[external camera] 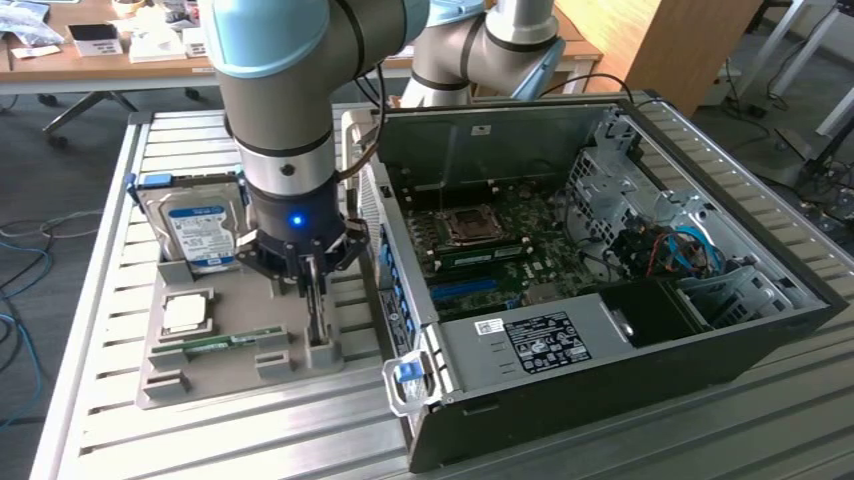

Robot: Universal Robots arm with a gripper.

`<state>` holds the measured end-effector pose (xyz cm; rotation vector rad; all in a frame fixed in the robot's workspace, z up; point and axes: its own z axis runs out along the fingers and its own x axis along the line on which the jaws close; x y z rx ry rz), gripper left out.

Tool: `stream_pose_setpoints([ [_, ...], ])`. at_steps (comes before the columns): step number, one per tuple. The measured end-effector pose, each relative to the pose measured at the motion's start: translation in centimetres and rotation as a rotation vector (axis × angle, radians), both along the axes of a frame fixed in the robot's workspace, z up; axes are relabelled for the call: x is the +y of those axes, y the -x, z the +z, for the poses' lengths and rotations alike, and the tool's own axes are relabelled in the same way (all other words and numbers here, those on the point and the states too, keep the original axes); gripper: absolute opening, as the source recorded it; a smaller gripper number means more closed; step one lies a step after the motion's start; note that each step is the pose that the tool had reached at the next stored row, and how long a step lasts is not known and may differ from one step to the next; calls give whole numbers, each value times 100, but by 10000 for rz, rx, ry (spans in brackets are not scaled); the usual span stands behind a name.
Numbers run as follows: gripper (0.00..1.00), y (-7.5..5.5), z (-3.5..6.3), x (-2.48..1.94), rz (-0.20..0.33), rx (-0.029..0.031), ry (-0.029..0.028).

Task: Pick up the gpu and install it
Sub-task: 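Pick up the gpu and move the gpu toward the slot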

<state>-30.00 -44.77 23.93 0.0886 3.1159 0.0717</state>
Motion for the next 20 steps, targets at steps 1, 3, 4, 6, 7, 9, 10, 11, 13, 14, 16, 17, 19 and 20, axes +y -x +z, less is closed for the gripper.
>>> stream_pose_setpoints([
  [1, 27, 0, 22, 0, -1, -1, -3],
  [3, 27, 0, 75, 0, -1, 0, -6],
  [4, 27, 0, 103, 0, -1, 0, -6],
  [6, 27, 0, 159, 0, -1, 0, -10],
  [7, 27, 0, 188, 0, -1, 0, -10],
  [9, 27, 0, 243, 0, -1, 0, -12],
  [10, 27, 0, 268, 0, -1, 0, -12],
  [11, 27, 0, 293, 0, -1, 0, -12],
  [13, 27, 0, 344, 0, 0, 0, -12],
  [14, 27, 0, 365, 0, 0, 0, -11],
  [16, 27, 0, 391, 0, 0, 0, -12],
  [17, 27, 0, 392, 0, 0, -1, -13],
  [19, 27, 0, 392, 0, 0, -2, -14],
  [20, 27, 0, 392, 0, 0, -2, -13],
])
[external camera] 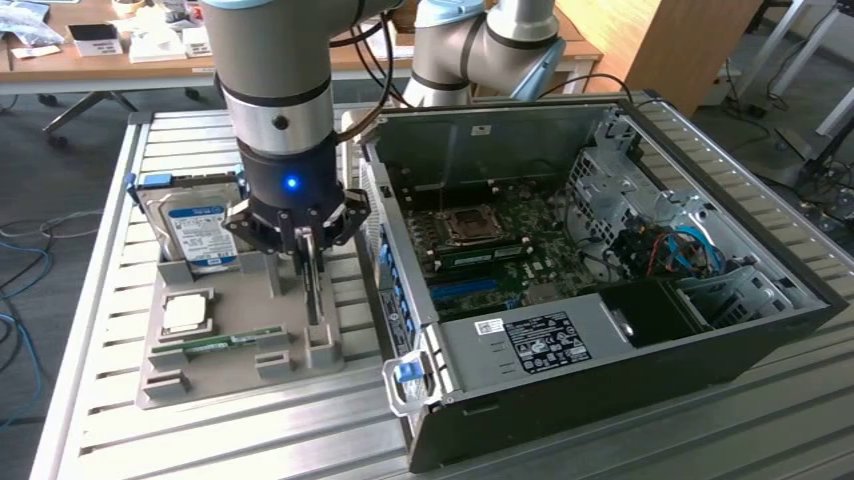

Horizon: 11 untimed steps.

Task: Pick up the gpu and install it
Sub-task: 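Pick up the gpu and move the gpu toward the slot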

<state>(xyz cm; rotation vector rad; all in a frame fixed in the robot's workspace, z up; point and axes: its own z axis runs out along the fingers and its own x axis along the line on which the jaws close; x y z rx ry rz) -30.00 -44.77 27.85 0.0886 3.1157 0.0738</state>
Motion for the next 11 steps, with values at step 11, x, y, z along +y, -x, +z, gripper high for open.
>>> stream_pose_setpoints([
  [11, 27, 0, 96, 0, 0, 2, 1],
])
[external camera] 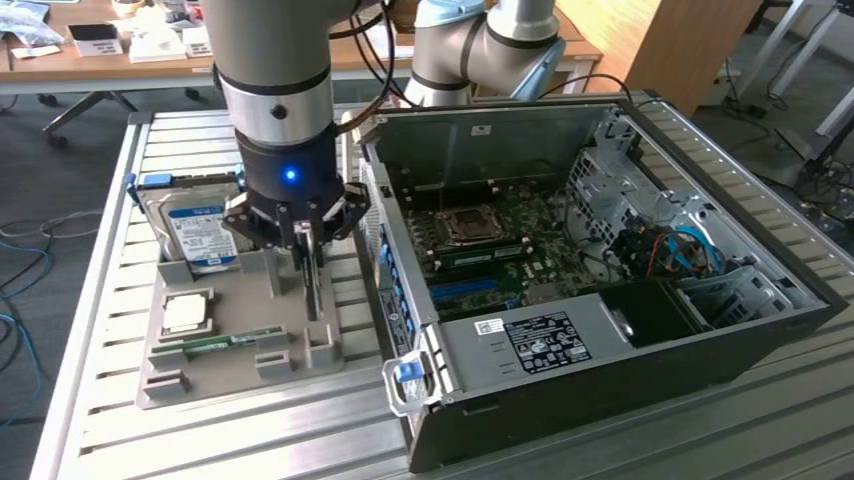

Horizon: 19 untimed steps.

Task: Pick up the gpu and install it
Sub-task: 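Pick up the gpu and move the gpu toward the slot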

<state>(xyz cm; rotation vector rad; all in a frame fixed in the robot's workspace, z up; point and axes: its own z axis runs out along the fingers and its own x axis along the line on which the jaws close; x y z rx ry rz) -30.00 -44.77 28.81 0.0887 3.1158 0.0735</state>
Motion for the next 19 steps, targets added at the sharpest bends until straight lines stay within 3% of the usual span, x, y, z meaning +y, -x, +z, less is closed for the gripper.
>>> stream_pose_setpoints([
  [19, 27, -1, 407, 0, 0, 0, 0],
])
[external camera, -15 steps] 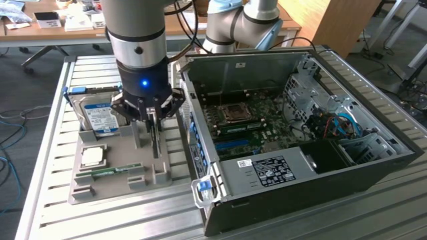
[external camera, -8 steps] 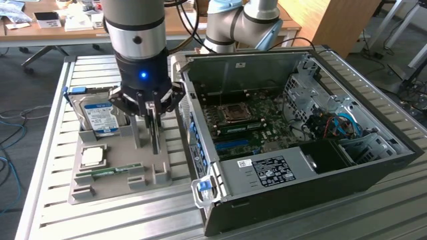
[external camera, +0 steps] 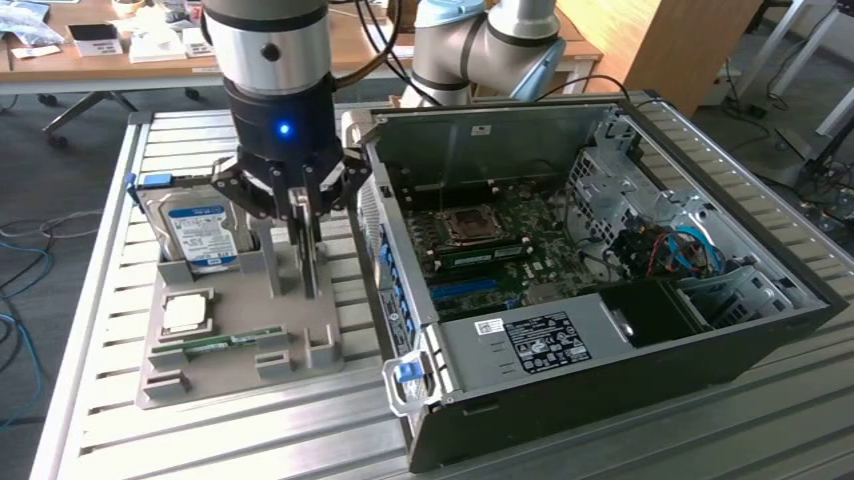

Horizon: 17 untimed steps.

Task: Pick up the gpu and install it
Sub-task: 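Pick up the gpu and move the gpu toward the slot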

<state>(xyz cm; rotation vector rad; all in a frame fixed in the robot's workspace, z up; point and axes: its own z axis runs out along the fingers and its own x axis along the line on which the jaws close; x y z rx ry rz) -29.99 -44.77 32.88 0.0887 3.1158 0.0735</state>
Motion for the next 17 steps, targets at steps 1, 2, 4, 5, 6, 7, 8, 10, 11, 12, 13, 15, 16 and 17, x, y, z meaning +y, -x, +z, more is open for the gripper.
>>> stream_pose_setpoints([
  [1, 27, 0, 22, 0, 0, 0, -1],
  [2, 27, 0, 44, 0, 0, 0, 0],
  [4, 27, 0, 64, 0, 1, 0, 0],
  [5, 27, 0, 64, 0, 0, -2, -1],
  [6, 27, 0, 64, 0, 0, -2, -2],
  [7, 27, 0, 64, 0, 0, -2, -2],
  [8, 27, 0, 65, 0, 0, -1, -1],
  [10, 27, 0, 66, 0, 0, 0, 0],
  [11, 27, 0, 66, 0, 0, 0, 0],
  [12, 27, 0, 66, 0, 0, 0, 0],
  [13, 27, 0, 66, 0, 1, 1, 0],
  [15, 27, 0, 66, 0, 0, 0, -1],
  [16, 27, 0, 70, 0, 0, 1, 0],
  [17, 27, 1, 75, 0, 0, 2, 2],
])
